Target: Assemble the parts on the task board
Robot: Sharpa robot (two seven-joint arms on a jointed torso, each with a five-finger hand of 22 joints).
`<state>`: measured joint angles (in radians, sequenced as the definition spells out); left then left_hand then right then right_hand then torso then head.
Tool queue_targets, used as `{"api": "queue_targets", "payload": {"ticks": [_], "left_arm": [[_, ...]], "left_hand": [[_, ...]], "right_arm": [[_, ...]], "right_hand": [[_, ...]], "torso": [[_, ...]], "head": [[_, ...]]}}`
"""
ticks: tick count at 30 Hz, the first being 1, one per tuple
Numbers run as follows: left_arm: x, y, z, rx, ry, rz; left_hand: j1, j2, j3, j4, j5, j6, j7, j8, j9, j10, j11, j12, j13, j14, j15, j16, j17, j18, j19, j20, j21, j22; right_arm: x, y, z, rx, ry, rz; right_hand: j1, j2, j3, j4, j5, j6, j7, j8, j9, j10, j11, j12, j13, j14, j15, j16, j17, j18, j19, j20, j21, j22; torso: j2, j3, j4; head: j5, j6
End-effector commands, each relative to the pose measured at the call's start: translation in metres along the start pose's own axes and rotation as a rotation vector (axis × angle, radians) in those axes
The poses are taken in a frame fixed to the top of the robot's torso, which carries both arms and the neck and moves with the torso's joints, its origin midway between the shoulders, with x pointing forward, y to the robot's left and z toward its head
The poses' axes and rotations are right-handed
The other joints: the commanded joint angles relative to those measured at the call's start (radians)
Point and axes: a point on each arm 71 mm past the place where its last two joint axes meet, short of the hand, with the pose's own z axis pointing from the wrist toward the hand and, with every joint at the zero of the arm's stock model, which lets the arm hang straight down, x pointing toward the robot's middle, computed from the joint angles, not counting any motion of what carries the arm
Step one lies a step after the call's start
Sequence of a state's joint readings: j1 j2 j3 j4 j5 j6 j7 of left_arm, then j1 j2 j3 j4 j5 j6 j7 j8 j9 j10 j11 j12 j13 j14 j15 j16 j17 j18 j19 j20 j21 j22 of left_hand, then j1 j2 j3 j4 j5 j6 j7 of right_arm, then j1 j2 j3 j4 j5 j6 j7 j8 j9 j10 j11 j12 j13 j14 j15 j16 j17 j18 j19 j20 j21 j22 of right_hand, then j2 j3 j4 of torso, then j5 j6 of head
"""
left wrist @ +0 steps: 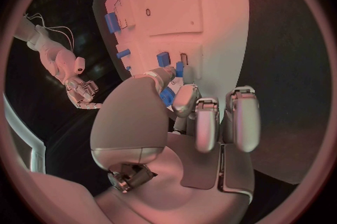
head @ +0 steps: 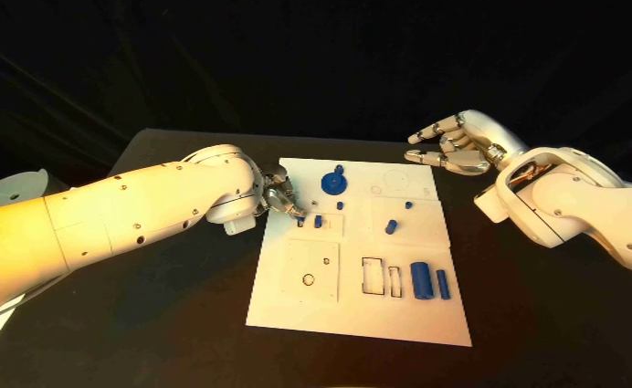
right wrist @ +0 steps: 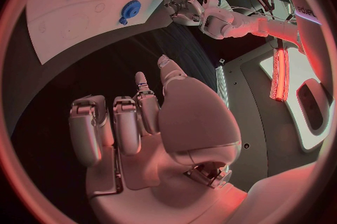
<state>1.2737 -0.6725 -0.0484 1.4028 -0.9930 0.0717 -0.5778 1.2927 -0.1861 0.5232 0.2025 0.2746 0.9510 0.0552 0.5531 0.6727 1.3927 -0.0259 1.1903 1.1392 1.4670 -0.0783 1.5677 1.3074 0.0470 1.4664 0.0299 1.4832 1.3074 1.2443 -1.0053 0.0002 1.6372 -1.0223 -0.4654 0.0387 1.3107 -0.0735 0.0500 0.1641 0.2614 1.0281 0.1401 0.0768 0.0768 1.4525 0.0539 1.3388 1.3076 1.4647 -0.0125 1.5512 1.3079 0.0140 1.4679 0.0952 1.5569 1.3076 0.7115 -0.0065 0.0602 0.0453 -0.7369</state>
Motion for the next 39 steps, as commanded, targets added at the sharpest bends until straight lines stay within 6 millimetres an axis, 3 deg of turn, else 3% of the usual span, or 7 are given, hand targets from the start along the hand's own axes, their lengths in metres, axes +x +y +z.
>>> {"api": "queue_targets", "payload": {"ticks": [1,15,39], "left_arm": [[0.0015,0.0008,-0.0004,-0.022,0.006,0.01],[0.005,0.001,0.0002,-0.039,0.045,0.054],[0.0087,-0.0017,0.0033,-0.041,0.074,0.076]], "left_hand": [[-0.006,0.004,0.156,-0.149,0.004,0.01,-0.008,0.005,0.001,0.005,-0.002,0.003,-0.001,0.104,-0.002,0.003,0.263,-0.017,0.049,-0.008,0.003,0.151],[-0.01,0.001,0.159,-0.153,0.011,0.013,-0.009,0.007,0.001,0.006,-0.004,0.001,-0.004,0.104,-0.003,0.003,0.263,-0.017,0.05,-0.008,0.005,0.153],[-0.019,-0.006,0.164,-0.16,0.024,0.018,-0.011,0.01,-0.001,0.011,-0.005,0.003,-0.003,0.104,-0.004,0.003,0.263,-0.018,0.051,-0.009,0.006,0.156]], "right_arm": [[0.0016,0.0007,-0.0002,-0.007,0.016,0.0],[0.0015,0.0006,-0.0005,-0.008,0.016,0.001],[0.0019,0.0014,-0.0005,-0.011,0.016,0.002]], "right_hand": [[0.001,0.007,-0.008,0.001,0.004,0.006,-0.002,-0.006,-0.001,-0.003,0.0,-0.003,0.115,0.097,-0.006,-0.004,0.225,-0.006,0.085,-0.006,-0.003,0.234],[0.001,0.007,-0.008,0.001,0.004,0.006,-0.002,-0.006,-0.001,-0.003,0.0,-0.003,0.115,0.097,-0.006,-0.004,0.225,-0.006,0.085,-0.006,-0.003,0.234],[0.001,0.007,-0.008,0.001,0.004,0.006,-0.002,-0.006,-0.001,-0.003,0.0,-0.003,0.115,0.097,-0.006,-0.004,0.225,-0.006,0.085,-0.006,-0.003,0.234]], "torso": [[0.001,0.0005,-0.0006],[-0.001,0.0006,0.0],[0.0,0.001,-0.0005]], "head": [[0.0,-0.003],[0.002,-0.011],[0.003,-0.011]]}}
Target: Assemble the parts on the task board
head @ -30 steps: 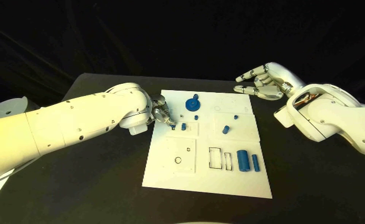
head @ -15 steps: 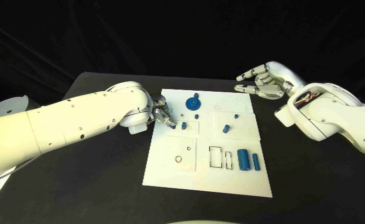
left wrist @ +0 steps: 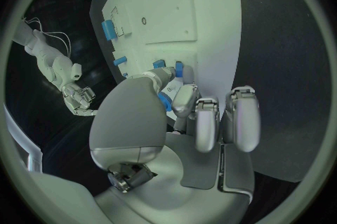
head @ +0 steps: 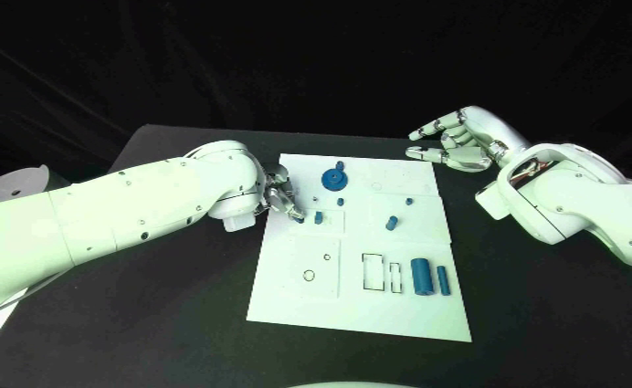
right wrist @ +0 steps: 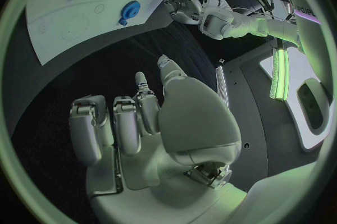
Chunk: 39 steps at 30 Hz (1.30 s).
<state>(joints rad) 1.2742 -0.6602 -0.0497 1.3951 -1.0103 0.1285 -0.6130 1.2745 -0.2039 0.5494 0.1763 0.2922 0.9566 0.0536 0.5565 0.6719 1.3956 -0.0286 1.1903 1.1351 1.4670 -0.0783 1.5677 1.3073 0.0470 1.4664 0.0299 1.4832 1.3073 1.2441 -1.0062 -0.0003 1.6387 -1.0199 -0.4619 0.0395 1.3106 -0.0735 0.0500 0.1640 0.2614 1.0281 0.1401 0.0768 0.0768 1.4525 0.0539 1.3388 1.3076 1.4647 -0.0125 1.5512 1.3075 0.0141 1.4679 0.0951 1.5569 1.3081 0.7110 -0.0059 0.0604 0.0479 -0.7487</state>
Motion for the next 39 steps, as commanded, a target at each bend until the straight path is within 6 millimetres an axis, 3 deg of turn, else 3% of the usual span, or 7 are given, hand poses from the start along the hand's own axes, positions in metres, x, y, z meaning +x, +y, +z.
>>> {"api": "queue_targets", "payload": {"ticks": [1,13,39], "left_arm": [[0.005,-0.001,0.002,-0.008,0.038,0.031],[0.011,-0.003,0.008,-0.028,0.098,0.077],[0.009,-0.005,0.013,-0.043,0.08,0.09]], "left_hand": [[-0.003,0.011,0.137,-0.133,0.008,0.013,-0.01,0.007,-0.001,0.008,-0.003,0.002,0.001,0.104,-0.004,0.003,0.263,-0.018,0.051,-0.009,0.007,0.156],[-0.055,0.011,0.115,-0.121,0.007,0.033,-0.026,0.01,-0.008,0.022,-0.013,0.006,0.0,0.104,-0.011,0.003,0.263,-0.019,0.052,-0.011,0.008,0.159],[-0.161,0.05,0.05,-0.073,0.008,0.084,-0.05,0.012,-0.024,0.047,-0.031,0.027,0.017,0.104,-0.025,0.003,0.263,-0.023,0.062,-0.021,0.021,0.178]], "right_arm": [[0.001,0.001,0.0,-0.011,0.012,-0.001],[0.002,0.002,-0.001,-0.012,0.014,0.0],[0.001,0.002,-0.002,-0.012,0.013,-0.001]], "right_hand": [[0.001,0.007,-0.008,0.001,0.004,0.006,-0.002,-0.006,-0.001,-0.003,0.0,-0.003,0.115,0.097,-0.006,-0.004,0.226,-0.007,0.085,-0.006,-0.003,0.233],[0.001,0.008,-0.011,0.002,0.006,0.006,-0.002,-0.006,-0.001,-0.004,0.0,-0.005,0.114,0.096,-0.006,-0.005,0.224,-0.006,0.085,-0.006,-0.003,0.233],[0.001,0.008,-0.011,0.002,0.006,0.006,-0.002,-0.006,-0.001,-0.004,0.0,-0.005,0.114,0.096,-0.006,-0.005,0.224,-0.006,0.085,-0.006,-0.003,0.233]], "torso": [[0.001,0.0006,-0.001],[-0.001,0.001,-0.0005],[0.0,0.0006,-0.0006]], "head": [[0.001,0.0],[-0.002,-0.006],[-0.004,-0.007]]}}
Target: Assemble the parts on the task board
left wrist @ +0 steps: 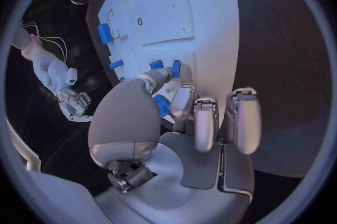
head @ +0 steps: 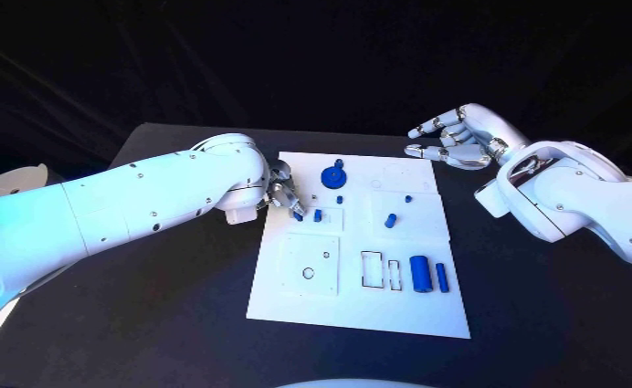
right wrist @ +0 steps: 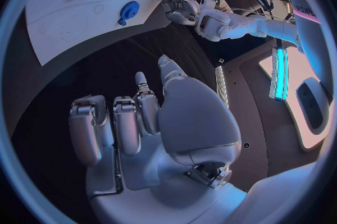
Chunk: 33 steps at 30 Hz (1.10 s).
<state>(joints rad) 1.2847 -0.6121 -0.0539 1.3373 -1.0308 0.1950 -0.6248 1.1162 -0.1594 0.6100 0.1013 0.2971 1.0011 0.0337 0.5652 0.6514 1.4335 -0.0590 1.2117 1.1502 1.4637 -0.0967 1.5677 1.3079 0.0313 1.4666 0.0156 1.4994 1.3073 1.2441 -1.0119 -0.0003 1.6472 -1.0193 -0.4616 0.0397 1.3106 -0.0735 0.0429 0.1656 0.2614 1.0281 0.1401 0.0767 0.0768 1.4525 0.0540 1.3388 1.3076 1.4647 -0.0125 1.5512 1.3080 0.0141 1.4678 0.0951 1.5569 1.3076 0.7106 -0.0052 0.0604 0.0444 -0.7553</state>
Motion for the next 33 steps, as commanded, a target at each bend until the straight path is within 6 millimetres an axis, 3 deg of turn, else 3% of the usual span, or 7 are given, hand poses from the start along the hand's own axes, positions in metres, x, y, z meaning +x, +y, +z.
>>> {"api": "queue_targets", "payload": {"ticks": [1,11,14,24,33], "left_arm": [[0.0123,0.0011,0.0046,-0.019,0.052,0.035],[0.0128,-0.0008,0.0058,-0.02,0.058,0.042],[0.0123,-0.0007,0.0063,-0.022,0.055,0.04],[0.0102,0.0021,0.0077,-0.034,0.046,0.045],[0.0087,0.0036,0.0073,-0.037,0.029,0.037]], "left_hand": [[-0.006,0.005,-0.013,0.003,0.003,0.04,-0.031,0.003,-0.004,0.01,-0.001,0.006,0.002,0.107,-0.007,0.003,0.263,-0.008,0.063,-0.007,0.005,0.179],[-0.041,0.003,-0.04,0.017,0.002,0.052,-0.035,0.003,-0.008,0.017,-0.003,0.016,0.013,0.107,-0.009,0.003,0.263,-0.01,0.066,-0.009,0.01,0.186],[-0.054,0.003,-0.049,0.024,0.002,0.058,-0.036,0.003,-0.01,0.03,-0.005,0.053,0.056,0.107,-0.01,0.003,0.263,-0.01,0.066,-0.009,0.01,0.186],[-0.075,-0.002,-0.07,0.034,0.001,0.065,-0.038,0.002,-0.016,0.031,-0.006,0.062,0.068,0.107,-0.012,0.003,0.263,-0.01,0.068,-0.011,0.012,0.189],[-0.112,-0.017,-0.149,0.065,0.001,0.076,-0.04,0.002,-0.026,0.032,-0.008,0.068,0.077,0.107,-0.013,0.003,0.263,-0.011,0.069,-0.013,0.014,0.193]], "right_arm": [[0.0012,0.0011,-0.0002,-0.01,0.011,-0.002],[0.0009,0.001,-0.0007,-0.01,0.012,-0.002],[0.0008,0.001,-0.0008,-0.01,0.012,-0.002],[0.0006,0.001,-0.0013,-0.011,0.013,-0.002],[0.0002,0.0007,-0.0015,-0.01,0.013,-0.003]], "right_hand": [[0.001,0.008,-0.004,0.001,0.006,0.006,-0.002,-0.006,-0.001,-0.004,0.0,-0.005,0.114,0.096,-0.006,-0.005,0.224,-0.006,0.085,-0.006,-0.003,0.234],[0.002,0.008,-0.005,0.0,0.007,0.006,-0.002,-0.006,-0.001,-0.005,0.0,-0.006,0.113,0.096,-0.006,-0.005,0.223,-0.006,0.085,-0.006,-0.003,0.234],[0.002,0.008,-0.005,0.0,0.007,0.006,-0.002,-0.006,-0.001,-0.005,0.0,-0.006,0.113,0.096,-0.006,-0.005,0.223,-0.006,0.085,-0.006,-0.003,0.234],[0.003,0.008,-0.006,0.0,0.007,0.006,-0.002,-0.006,-0.001,-0.005,0.0,-0.006,0.113,0.096,-0.006,-0.006,0.222,-0.006,0.085,-0.006,-0.004,0.233],[0.003,0.008,-0.006,0.0,0.007,0.006,-0.002,-0.006,-0.001,-0.005,0.0,-0.006,0.113,0.096,-0.006,-0.006,0.222,-0.006,0.085,-0.006,-0.004,0.233]], "torso": [[0.0,-0.0008,-0.0006],[0.0,0.0004,0.0],[0.0,-0.0001,0.0004],[0.0,-0.0002,0.0],[0.0,-0.0006,-0.0003]], "head": [[-0.002,-0.002],[-0.004,-0.002],[-0.004,-0.001],[-0.005,-0.001],[-0.005,-0.001]]}}
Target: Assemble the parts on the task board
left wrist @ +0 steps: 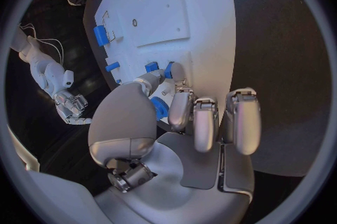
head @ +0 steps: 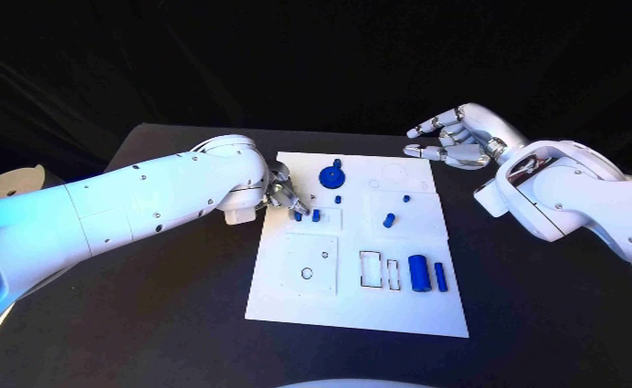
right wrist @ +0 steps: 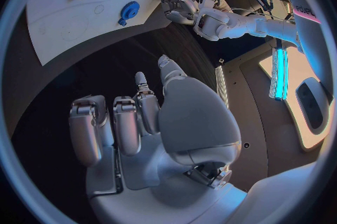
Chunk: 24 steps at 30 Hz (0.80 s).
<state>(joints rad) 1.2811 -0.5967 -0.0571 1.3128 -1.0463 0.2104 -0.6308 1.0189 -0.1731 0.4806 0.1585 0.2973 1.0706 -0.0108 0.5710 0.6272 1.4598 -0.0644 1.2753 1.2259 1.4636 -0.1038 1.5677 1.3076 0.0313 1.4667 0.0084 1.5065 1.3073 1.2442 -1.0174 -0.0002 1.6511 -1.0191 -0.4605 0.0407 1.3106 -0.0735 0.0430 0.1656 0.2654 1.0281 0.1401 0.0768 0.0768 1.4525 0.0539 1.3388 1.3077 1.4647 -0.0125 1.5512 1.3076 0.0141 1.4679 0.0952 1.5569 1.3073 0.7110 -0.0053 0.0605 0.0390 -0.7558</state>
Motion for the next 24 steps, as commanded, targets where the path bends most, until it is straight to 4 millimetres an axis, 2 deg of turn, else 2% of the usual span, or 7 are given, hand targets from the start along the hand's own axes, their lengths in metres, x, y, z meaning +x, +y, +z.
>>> {"api": "queue_targets", "payload": {"ticks": [1,3,6,8,11,18,24], "left_arm": [[0.008,0.003,0.002,-0.017,0.02,0.015],[0.007,0.003,0.002,-0.015,0.006,0.005],[0.005,0.004,0.001,-0.013,-0.014,-0.011],[0.004,0.004,0.0,-0.009,-0.031,-0.03],[0.002,0.005,-0.002,-0.005,-0.051,-0.051],[-0.002,0.007,-0.006,0.036,-0.103,-0.157],[-0.006,0.006,-0.009,0.117,-0.161,-0.267]], "left_hand": [[-0.022,-0.007,-0.032,0.014,0.0,0.008,0.006,-0.003,-0.003,0.005,-0.002,0.005,0.002,0.107,-0.005,0.003,0.263,-0.012,0.07,-0.006,0.008,0.194],[-0.05,-0.019,-0.088,0.04,-0.003,0.014,0.007,-0.002,-0.005,0.006,-0.001,0.007,0.005,0.107,-0.004,0.003,0.263,-0.012,0.071,-0.005,0.01,0.197],[-0.065,-0.021,-0.176,0.071,-0.004,0.016,0.007,-0.001,-0.008,0.007,-0.001,0.008,0.007,0.107,-0.005,0.003,0.263,-0.013,0.072,-0.006,0.011,0.199],[-0.049,-0.007,-0.24,0.09,-0.004,0.015,0.006,-0.001,-0.012,0.006,-0.001,0.008,0.008,0.107,-0.007,0.003,0.263,-0.013,0.072,-0.006,0.011,0.2],[-0.031,0.014,-0.296,0.115,-0.003,0.015,0.007,0.0,-0.016,0.007,-0.003,0.008,0.01,0.107,-0.006,0.003,0.263,-0.013,0.073,-0.007,0.011,0.201],[-0.004,0.031,-0.344,0.127,0.0,0.002,0.01,-0.005,-0.021,-0.005,0.002,-0.013,-0.011,0.107,-0.004,0.003,0.263,-0.008,0.063,-0.006,-0.005,0.182],[0.033,0.032,-0.41,0.13,0.005,-0.031,0.025,-0.014,-0.029,-0.04,0.013,-0.067,-0.066,0.107,0.002,0.003,0.263,0.006,0.038,-0.002,-0.05,0.135]], "right_arm": [[0.001,0.001,0.0,-0.011,0.012,-0.002],[0.001,0.001,0.0,-0.011,0.013,-0.003],[0.001,0.001,0.0,-0.011,0.013,-0.003],[0.001,0.001,0.0,-0.011,0.013,-0.003],[0.001,0.001,0.0,-0.01,0.012,-0.003],[0.001,0.0,0.0,-0.01,0.012,-0.003],[0.0,0.0,0.0,-0.009,0.012,-0.004]], "right_hand": [[0.003,0.008,-0.006,0.0,0.003,0.006,-0.002,-0.006,-0.001,-0.005,0.0,-0.006,0.113,0.096,-0.006,-0.006,0.223,-0.006,0.085,-0.006,-0.004,0.233],[0.003,0.008,-0.006,0.0,0.003,0.006,-0.002,-0.006,-0.001,-0.005,0.0,-0.006,0.113,0.096,-0.006,-0.006,0.223,-0.006,0.085,-0.006,-0.004,0.233],[0.002,0.007,-0.007,0.001,0.003,0.006,-0.002,-0.006,-0.001,-0.005,0.0,-0.006,0.113,0.096,-0.006,-0.006,0.222,-0.006,0.085,-0.006,-0.003,0.234],[0.002,0.007,-0.007,0.001,0.003,0.006,-0.002,-0.006,-0.001,-0.005,0.0,-0.006,0.113,0.096,-0.006,-0.006,0.222,-0.006,0.085,-0.006,-0.003,0.234],[0.002,0.007,-0.007,0.001,0.003,0.006,-0.002,-0.006,-0.001,-0.005,0.0,-0.006,0.113,0.096,-0.006,-0.006,0.222,-0.006,0.085,-0.006,-0.003,0.234],[0.002,0.007,-0.007,0.001,0.003,0.006,-0.002,-0.006,-0.001,-0.005,0.0,-0.006,0.113,0.096,-0.006,-0.006,0.222,-0.006,0.085,-0.006,-0.003,0.234],[0.002,0.007,-0.007,0.001,0.003,0.006,-0.002,-0.006,-0.001,-0.005,0.0,-0.006,0.113,0.096,-0.006,-0.006,0.222,-0.006,0.085,-0.006,-0.003,0.234]], "torso": [[0.0,-0.0006,-0.0004],[0.0,-0.0011,-0.0002],[0.0,-0.0007,0.0004],[0.0,-0.0008,0.0],[0.0,-0.001,-0.0001],[0.0,-0.0007,0.0005],[0.0,-0.0009,0.0005]], "head": [[0.0,0.0],[-0.001,0.0],[-0.002,-0.001],[-0.004,-0.001],[-0.005,-0.002],[-0.01,-0.001],[-0.012,0.0]]}}
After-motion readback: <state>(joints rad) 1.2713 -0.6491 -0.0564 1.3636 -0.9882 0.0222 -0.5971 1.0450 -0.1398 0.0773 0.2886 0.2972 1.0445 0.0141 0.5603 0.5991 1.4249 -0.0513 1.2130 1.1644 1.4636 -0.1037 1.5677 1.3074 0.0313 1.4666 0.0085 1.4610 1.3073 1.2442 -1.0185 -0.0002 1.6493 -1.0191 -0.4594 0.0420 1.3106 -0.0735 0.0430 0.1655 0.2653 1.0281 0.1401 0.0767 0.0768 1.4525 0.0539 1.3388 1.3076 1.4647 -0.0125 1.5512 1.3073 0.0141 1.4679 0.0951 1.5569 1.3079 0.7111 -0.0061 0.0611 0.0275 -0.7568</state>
